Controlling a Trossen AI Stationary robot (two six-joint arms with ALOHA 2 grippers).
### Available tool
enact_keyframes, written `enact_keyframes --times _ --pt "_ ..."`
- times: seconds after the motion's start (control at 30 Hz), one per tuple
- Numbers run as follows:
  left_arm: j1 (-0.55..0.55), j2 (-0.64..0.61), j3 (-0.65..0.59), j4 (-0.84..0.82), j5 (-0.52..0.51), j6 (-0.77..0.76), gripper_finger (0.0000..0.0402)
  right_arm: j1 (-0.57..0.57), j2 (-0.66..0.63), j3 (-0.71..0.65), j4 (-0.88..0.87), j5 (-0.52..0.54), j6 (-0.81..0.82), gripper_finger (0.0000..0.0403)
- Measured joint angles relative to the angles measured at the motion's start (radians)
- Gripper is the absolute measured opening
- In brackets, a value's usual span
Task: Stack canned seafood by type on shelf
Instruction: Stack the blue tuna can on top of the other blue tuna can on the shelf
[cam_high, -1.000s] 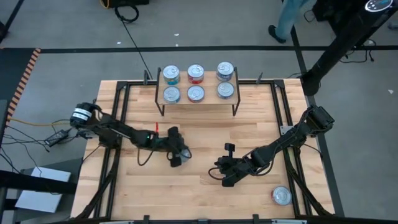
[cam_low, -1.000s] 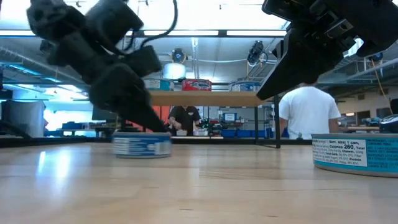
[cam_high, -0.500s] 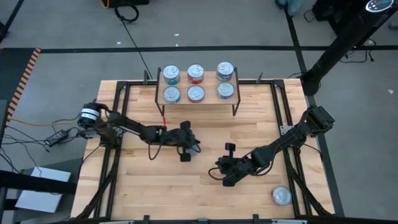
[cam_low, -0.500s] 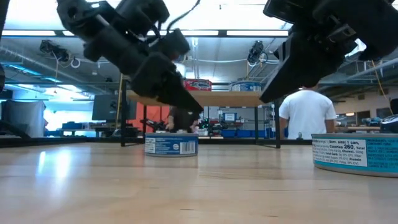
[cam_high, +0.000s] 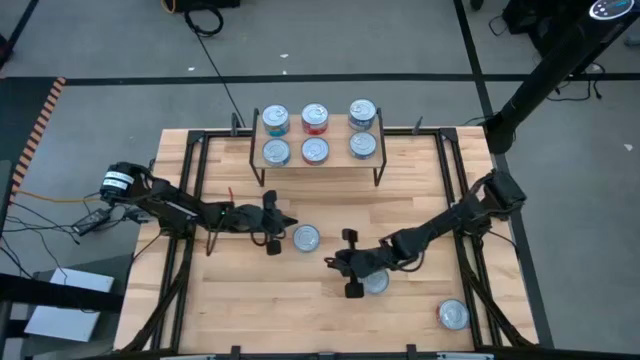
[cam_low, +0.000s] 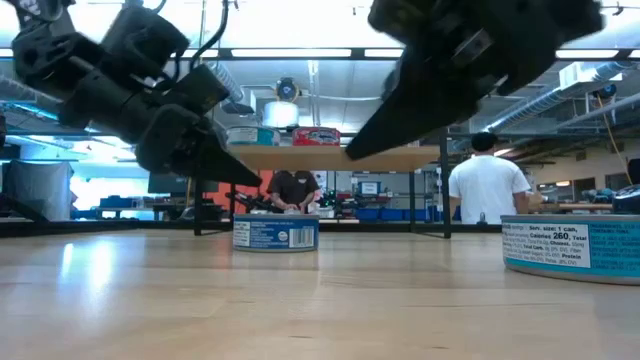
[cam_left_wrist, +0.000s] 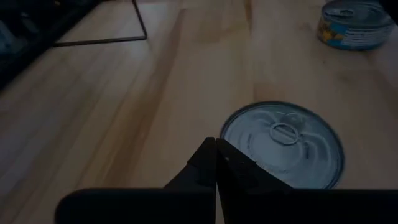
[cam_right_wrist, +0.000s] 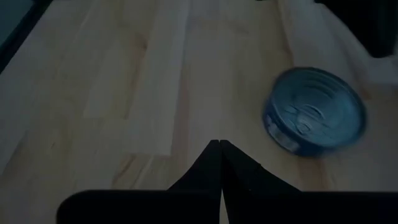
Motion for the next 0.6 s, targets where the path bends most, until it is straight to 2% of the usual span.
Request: enact_keyframes --times 0.13,0.27,0.6 --pt "0.01 0.003 -0.057 0.046 -0.056 -0.004 0.0005 -0.052 0.077 0.033 0.05 -0.03 -0.046 0.0012" --pt "0.037 0.016 -0.063 0.063 -0.062 0.011 0.0005 -0.089 0.146 0.074 0.052 -0.038 -0.071 0.0012" --pt "0.065 0.176 -0.063 0.228 -0.035 0.075 0.0005 -0.14 0.233 0.093 0.071 -0.066 -0.07 0.0012"
